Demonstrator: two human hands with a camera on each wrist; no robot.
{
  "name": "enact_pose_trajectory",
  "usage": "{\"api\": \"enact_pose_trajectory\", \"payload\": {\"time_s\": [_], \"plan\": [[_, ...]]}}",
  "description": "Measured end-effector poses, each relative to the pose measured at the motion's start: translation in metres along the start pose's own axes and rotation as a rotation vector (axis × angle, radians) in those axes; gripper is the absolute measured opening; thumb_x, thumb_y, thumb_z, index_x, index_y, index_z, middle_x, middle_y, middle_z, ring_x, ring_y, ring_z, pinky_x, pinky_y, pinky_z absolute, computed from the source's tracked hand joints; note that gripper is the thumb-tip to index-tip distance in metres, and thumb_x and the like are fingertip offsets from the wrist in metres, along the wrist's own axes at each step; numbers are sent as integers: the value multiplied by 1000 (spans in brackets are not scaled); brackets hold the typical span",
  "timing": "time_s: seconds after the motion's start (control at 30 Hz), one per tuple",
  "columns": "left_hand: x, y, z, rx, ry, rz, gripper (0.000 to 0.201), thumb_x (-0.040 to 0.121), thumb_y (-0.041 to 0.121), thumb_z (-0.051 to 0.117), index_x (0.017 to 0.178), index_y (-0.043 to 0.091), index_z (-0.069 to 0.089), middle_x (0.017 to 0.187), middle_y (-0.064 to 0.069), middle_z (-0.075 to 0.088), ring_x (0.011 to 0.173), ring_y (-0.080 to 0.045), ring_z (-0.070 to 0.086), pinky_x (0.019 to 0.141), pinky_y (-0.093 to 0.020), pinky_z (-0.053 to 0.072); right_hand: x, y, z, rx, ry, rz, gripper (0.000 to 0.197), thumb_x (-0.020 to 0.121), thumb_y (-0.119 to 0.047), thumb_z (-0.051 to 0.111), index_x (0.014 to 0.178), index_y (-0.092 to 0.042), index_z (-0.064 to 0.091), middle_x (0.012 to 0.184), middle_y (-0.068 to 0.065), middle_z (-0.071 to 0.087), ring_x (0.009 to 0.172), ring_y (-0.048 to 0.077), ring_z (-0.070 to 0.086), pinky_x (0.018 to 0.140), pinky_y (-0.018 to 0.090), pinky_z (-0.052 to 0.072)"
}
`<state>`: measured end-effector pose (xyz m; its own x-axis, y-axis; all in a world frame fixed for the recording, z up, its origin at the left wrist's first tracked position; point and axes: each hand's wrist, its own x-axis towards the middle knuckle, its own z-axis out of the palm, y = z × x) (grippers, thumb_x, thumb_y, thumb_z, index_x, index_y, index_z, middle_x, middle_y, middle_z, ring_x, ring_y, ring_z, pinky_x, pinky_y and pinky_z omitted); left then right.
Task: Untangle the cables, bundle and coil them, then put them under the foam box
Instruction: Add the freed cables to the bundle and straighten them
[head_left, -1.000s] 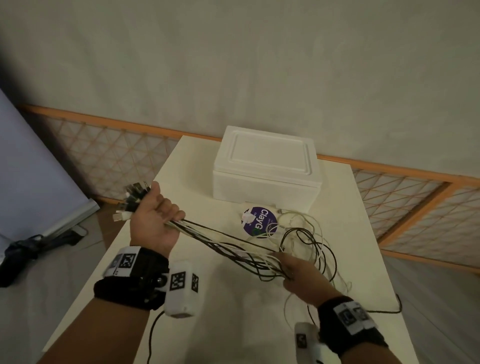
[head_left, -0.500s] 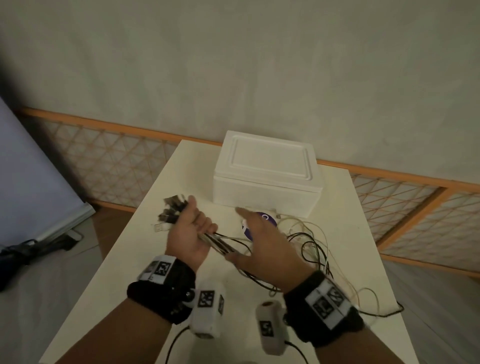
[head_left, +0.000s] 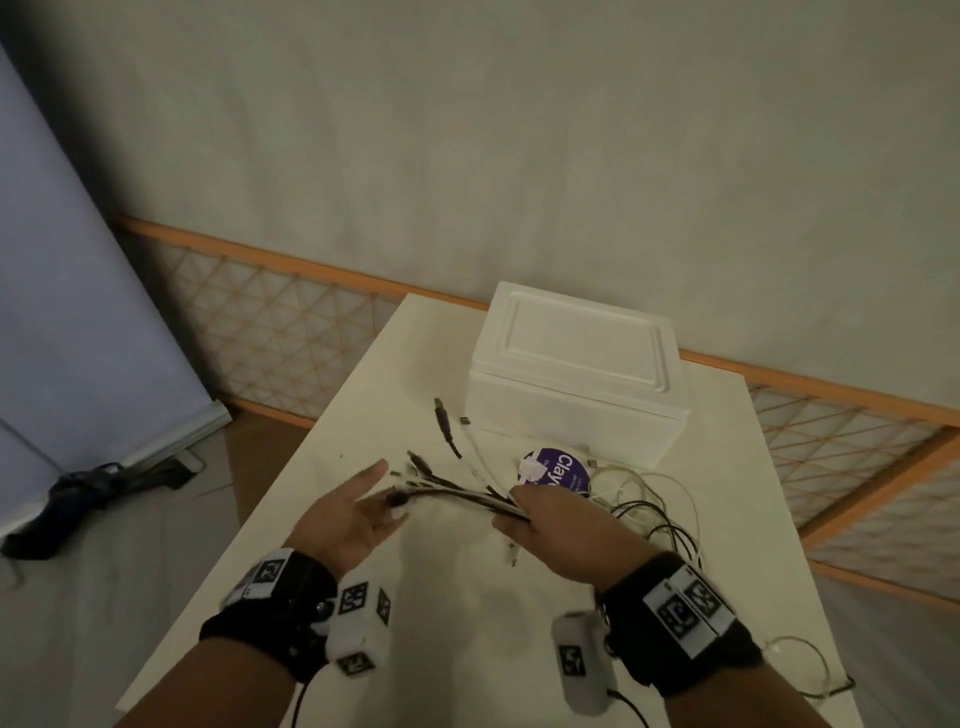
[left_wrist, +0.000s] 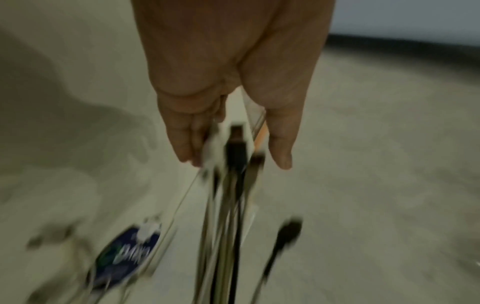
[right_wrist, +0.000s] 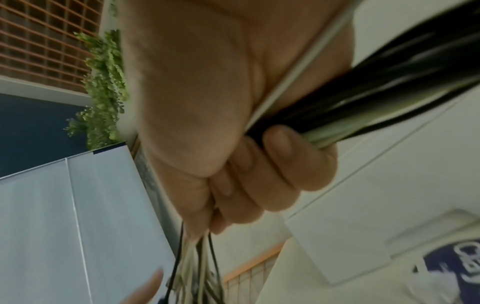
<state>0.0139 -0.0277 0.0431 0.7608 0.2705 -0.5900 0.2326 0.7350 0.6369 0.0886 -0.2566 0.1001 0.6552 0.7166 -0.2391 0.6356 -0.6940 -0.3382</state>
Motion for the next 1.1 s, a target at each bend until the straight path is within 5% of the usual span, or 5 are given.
{"api": "enact_pose_trajectory", "payload": {"time_s": [0.13,0.23,0.4,0.57,1.1], "plan": [[-20,25,-5,405,92,532,55,64,30,80,114,26,58,134,-1,56,125,-18,50,108,-41,37,-3,2,-9,-178,-109,8,35,98,-44,39,103,-12,52,109,6,61,103,25,57,81,36,44],[-53,23,45,852,-365,876,50,64,34,83,110,35,62,120,11,61,119,-8,54,106,-23,37,-2,-11,-8,-250,-138,-32,33,98,-40,41,105,-11,54,108,7,62,103,26,59,77,35,43],[-37,-23,80,1391,-661,567,77,60,26,89,124,36,48,115,19,60,99,11,56,87,-10,45,-4,-29,-16,-286,-145,-159,23,92,-17,47,107,-6,61,103,14,65,94,33,62,76,38,48],[-31,-39,66,1204,-664,230,18,72,18,70,70,36,70,81,-4,72,71,-13,64,70,-30,53,-18,-21,-28,-351,14,-240,25,93,-37,48,102,-15,58,97,0,63,91,18,59,65,26,27],[-10,-37,40,1601,-571,338,31,88,45,62,71,26,46,63,7,51,45,-3,49,51,-22,42,-37,38,-3,88,104,55,24,84,-52,60,80,-30,52,74,-13,53,71,2,50,56,14,32]]}}
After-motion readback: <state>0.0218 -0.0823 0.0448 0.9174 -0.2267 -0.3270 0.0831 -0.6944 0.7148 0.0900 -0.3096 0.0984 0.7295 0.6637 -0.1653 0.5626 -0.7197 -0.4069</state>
